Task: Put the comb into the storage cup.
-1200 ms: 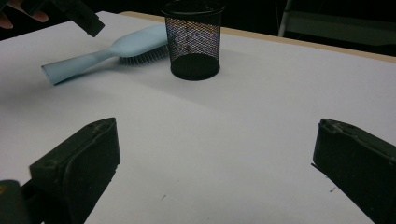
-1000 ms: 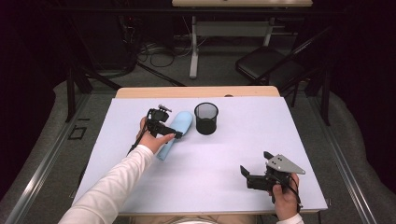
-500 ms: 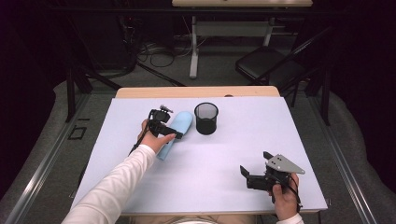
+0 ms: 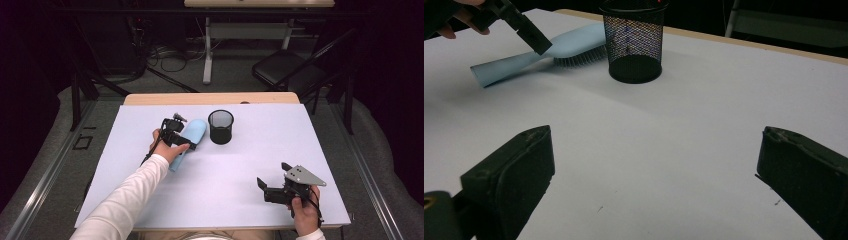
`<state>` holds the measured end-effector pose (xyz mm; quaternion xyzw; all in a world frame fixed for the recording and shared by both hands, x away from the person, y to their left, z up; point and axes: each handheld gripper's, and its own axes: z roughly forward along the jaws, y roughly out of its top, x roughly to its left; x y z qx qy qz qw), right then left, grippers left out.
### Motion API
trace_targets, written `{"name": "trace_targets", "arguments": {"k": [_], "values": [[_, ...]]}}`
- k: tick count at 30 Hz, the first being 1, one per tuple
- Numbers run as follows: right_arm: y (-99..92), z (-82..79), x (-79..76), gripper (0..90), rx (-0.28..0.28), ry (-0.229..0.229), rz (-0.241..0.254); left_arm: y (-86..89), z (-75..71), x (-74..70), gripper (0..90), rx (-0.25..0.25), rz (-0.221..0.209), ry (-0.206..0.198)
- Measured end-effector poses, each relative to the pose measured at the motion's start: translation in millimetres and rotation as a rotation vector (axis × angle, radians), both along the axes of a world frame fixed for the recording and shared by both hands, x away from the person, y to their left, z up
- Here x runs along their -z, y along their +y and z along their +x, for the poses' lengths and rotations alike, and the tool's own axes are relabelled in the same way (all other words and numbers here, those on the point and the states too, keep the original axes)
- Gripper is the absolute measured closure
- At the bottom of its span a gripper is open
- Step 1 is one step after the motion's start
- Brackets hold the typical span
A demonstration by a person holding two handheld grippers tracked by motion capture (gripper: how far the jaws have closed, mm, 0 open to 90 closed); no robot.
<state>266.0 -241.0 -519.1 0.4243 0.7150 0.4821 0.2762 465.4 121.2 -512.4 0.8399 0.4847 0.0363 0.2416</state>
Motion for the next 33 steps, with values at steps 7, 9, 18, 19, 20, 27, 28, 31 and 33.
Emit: {"name": "trace_targets", "arguments": {"k": [7,9,18,19,20,27,28,31,33], "values": [[0.1,0.0,0.5,1.8,-0.002,0.000,-0.002,-0.6,1.1,2.6,22.8,0.010,0.015,0.003],[-0.1,0.1,0.4,1.8,-0.002,0.001,-0.004,-0.6,1.5,3.2,23.5,0.011,0.018,0.006],[0.0,0.0,0.5,1.8,-0.003,0.002,-0.004,-2.0,2.8,7.5,29.2,0.010,0.049,0.019],[0.0,0.0,0.5,1.8,-0.003,0.002,-0.004,-2.0,2.9,7.6,29.2,0.015,0.052,0.018],[-0.1,0.0,0.5,1.8,-0.002,0.001,-0.004,-2.4,2.7,8.1,33.0,0.016,0.055,0.021],[0.0,0.1,0.7,1.8,-0.004,0.004,-0.008,-4.1,2.6,10.1,34.1,0.012,0.078,0.025],[0.1,0.0,0.7,1.8,-0.005,0.004,-0.007,-4.3,2.7,10.7,34.1,0.013,0.082,0.030],[0.3,0.1,0.8,1.8,-0.006,0.001,-0.006,-5.5,2.5,12.3,35.6,0.011,0.098,0.026],[0.1,0.2,0.8,1.8,-0.006,0.002,-0.008,-5.8,2.6,12.5,37.4,0.010,0.099,0.027]]}}
